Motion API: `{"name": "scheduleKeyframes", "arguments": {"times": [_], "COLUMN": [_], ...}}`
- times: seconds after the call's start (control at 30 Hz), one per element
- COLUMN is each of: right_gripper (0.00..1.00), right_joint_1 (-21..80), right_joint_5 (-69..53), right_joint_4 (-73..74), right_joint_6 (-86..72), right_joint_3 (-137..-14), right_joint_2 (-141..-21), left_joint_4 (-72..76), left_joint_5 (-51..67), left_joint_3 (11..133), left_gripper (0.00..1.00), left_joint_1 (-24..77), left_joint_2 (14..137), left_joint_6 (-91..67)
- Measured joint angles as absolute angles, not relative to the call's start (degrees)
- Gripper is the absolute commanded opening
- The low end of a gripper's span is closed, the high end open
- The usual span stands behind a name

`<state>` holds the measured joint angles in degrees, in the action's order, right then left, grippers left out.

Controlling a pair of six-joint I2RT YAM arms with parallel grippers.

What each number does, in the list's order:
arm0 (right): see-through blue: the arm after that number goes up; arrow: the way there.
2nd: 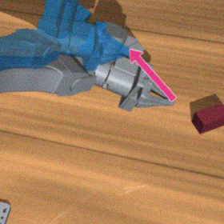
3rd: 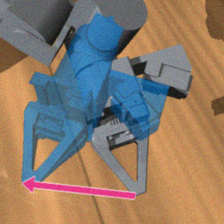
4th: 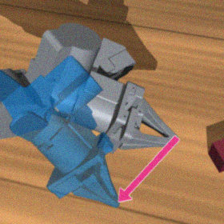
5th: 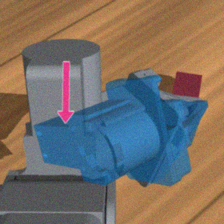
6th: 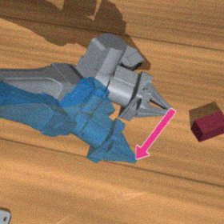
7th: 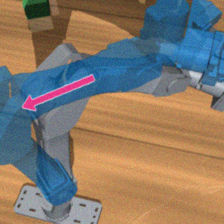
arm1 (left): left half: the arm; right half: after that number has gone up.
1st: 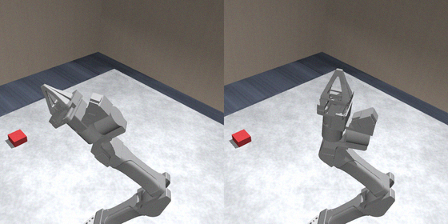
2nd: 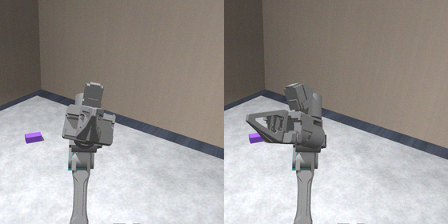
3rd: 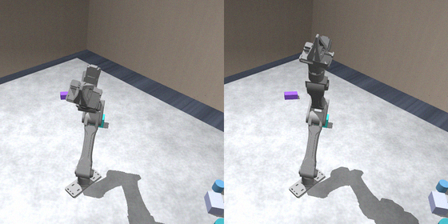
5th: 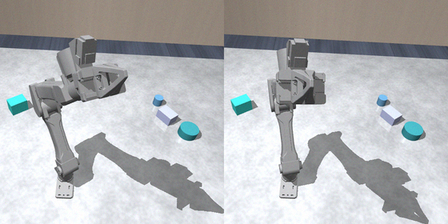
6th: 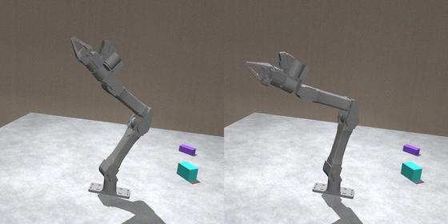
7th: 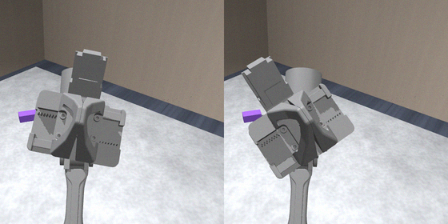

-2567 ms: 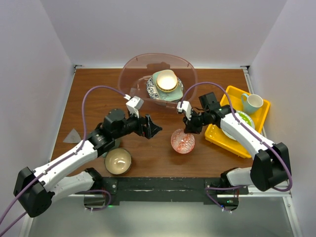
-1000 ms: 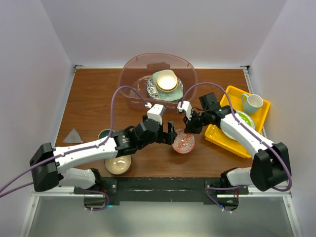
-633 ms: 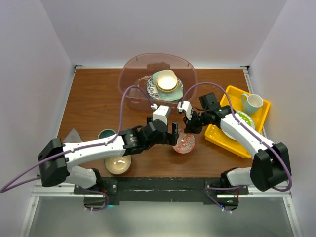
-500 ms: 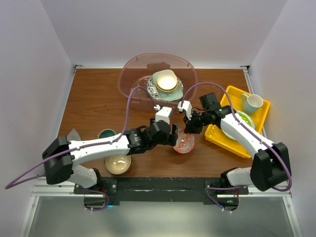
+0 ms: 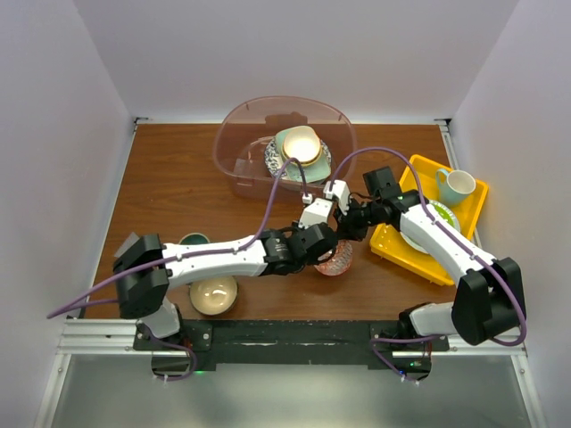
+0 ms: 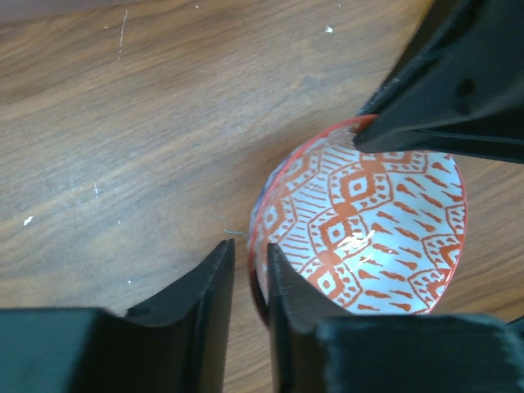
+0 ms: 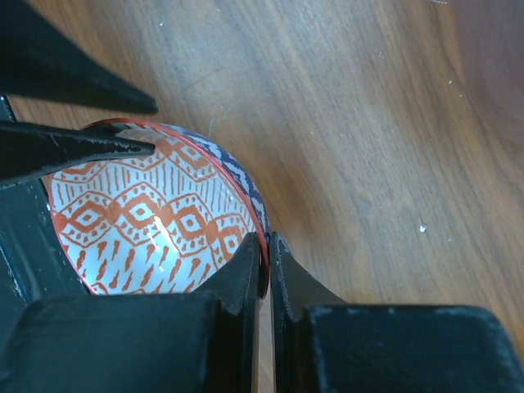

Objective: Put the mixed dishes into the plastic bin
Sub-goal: Pick up the bowl from the center of the board, then place the bowl in the plastic bin.

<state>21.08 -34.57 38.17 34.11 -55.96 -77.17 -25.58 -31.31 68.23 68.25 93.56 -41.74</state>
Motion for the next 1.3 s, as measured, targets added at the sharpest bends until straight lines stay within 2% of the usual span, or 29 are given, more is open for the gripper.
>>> {"name": "scheduleKeyframes", "arguments": {"times": [0.03,0.07,0.1,0.27,0.3,0.33,0.5,0.63,0.67,0.77,0.97,1.0,1.3], "right_gripper": [0.00,0.00,0.00,0.01,0.03,0.09,0.27,0.46,0.59,0.76,0.92,0.98,0.98], "right_joint_1": [21.1,21.1,21.1,20.9,20.9,20.9,20.8,20.9,20.9,20.8,20.7,20.6,19.8], "right_joint_5": [-34.6,-34.7,-34.9,-35.6,-35.7,-35.8,-38.2,-40.8,-41.4,-41.7,-41.6,-41.5,-40.6], "right_joint_4": [38.2,38.2,38.3,38.4,38.3,38.4,39.0,40.1,40.3,41.1,42.3,42.3,43.2], "right_joint_6": [34.1,34.1,34.0,32.8,32.8,32.8,33.8,35.1,35.4,36.3,37.8,37.9,39.5], "right_joint_3": [-56.0,-56.0,-56.0,-56.0,-56.0,-56.0,-56.1,-56.5,-56.6,-56.8,-56.8,-56.8,-57.0], "right_joint_2": [-77.2,-77.2,-77.2,-77.2,-77.2,-77.2,-77.2,-77.1,-77.1,-77.1,-76.3,-76.1,-74.6], "left_joint_4": [-26.2,-26.7,-27.5,-28.1,-28.2,-28.2,-27.2,-26.4,-26.3,-26.1,-24.8,-24.4,-21.5], "left_joint_5": [-31.9,-32.4,-33.2,-35.2,-35.7,-35.9,-36.5,-36.5,-36.5,-36.6,-35.6,-34.9,-26.4], "left_joint_3": [68.9,69.5,70.0,70.4,70.4,70.4,68.4,64.7,64.1,63.0,60.2,59.5,52.2], "left_gripper": [0.12,0.03,0.00,0.00,0.00,0.00,0.00,0.00,0.00,0.00,0.00,0.00,0.00], "left_joint_1": [68.5,68.9,69.2,69.2,69.3,69.4,69.6,69.6,69.6,69.5,68.3,67.8,59.4], "left_joint_2": [94.1,94.5,94.9,95.2,95.2,95.2,93.0,88.8,88.1,86.3,82.6,81.8,70.8], "left_joint_6": [-41.8,-41.9,-42.0,-42.5,-42.5,-42.5,-41.2,-38.7,-38.2,-37.0,-34.8,-34.5,-30.1]}}
